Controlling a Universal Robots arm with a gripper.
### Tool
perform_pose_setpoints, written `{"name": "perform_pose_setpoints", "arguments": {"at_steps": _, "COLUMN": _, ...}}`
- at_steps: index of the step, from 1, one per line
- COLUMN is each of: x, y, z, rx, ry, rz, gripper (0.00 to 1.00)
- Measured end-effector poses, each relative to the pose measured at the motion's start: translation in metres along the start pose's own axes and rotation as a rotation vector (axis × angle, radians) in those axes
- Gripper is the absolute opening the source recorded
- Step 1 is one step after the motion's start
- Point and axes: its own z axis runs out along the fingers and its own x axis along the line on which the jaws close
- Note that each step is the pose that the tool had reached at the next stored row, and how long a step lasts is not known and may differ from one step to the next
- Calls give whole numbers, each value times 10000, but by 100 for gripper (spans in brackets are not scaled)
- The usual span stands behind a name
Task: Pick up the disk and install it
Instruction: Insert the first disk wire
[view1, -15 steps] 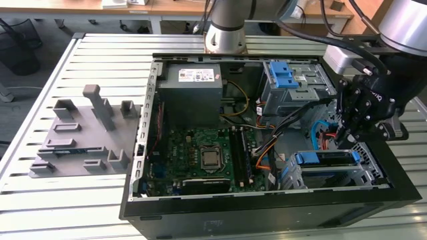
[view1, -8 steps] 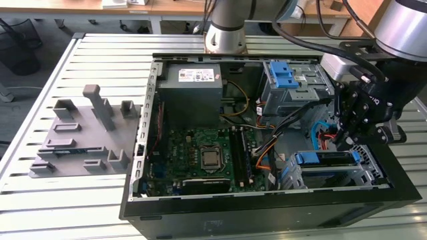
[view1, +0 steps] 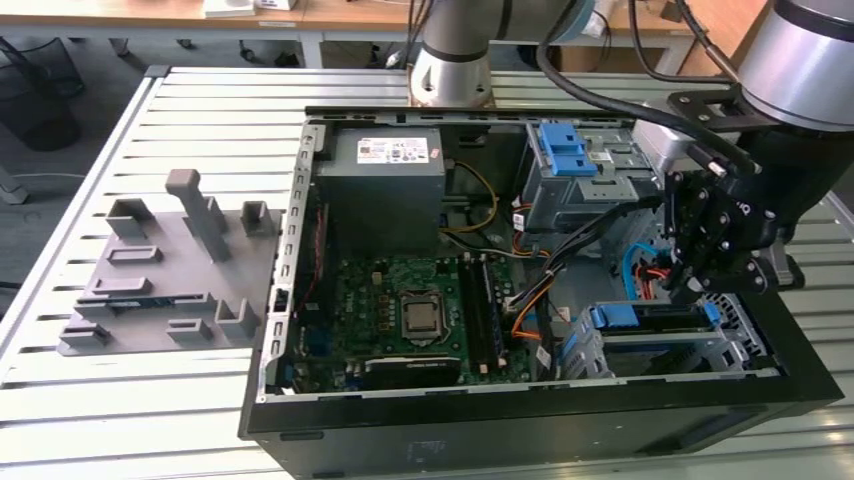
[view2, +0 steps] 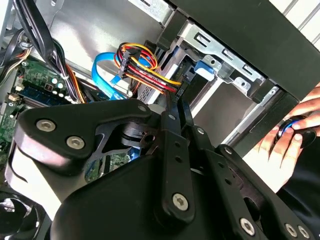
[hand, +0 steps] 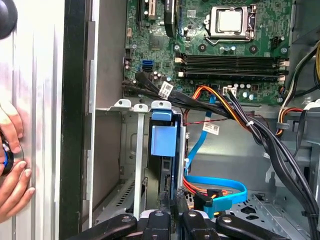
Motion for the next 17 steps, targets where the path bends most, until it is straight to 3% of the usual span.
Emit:
{"name": "perform_pose_setpoints", "arguments": {"at_steps": 4, "x": 19, "y": 3, "z": 12, "rx": -3, "ry": -127, "rz": 58, "gripper": 16}}
{"name": "perform_pose_setpoints", "arguments": {"at_steps": 6, "x": 20, "y": 17, "z": 17, "rx": -4, "ry": -144, "rz": 60, "gripper": 16}}
{"name": "perform_pose_setpoints", "arguments": {"at_steps": 9, "x": 49, "y": 39, "z": 24, "rx": 30, "ry": -233, "rz": 64, "gripper": 16}}
{"name": "perform_pose_setpoints", "arguments": {"at_steps": 12, "x": 52, "y": 40, "z": 27, "rx": 90, "ry": -243, "rz": 70, "gripper": 16}}
{"name": "perform_pose_setpoints", "arguments": {"at_steps": 17, "x": 52, "y": 41, "z": 41, "rx": 102, "ry": -251, "rz": 72, "gripper": 16}}
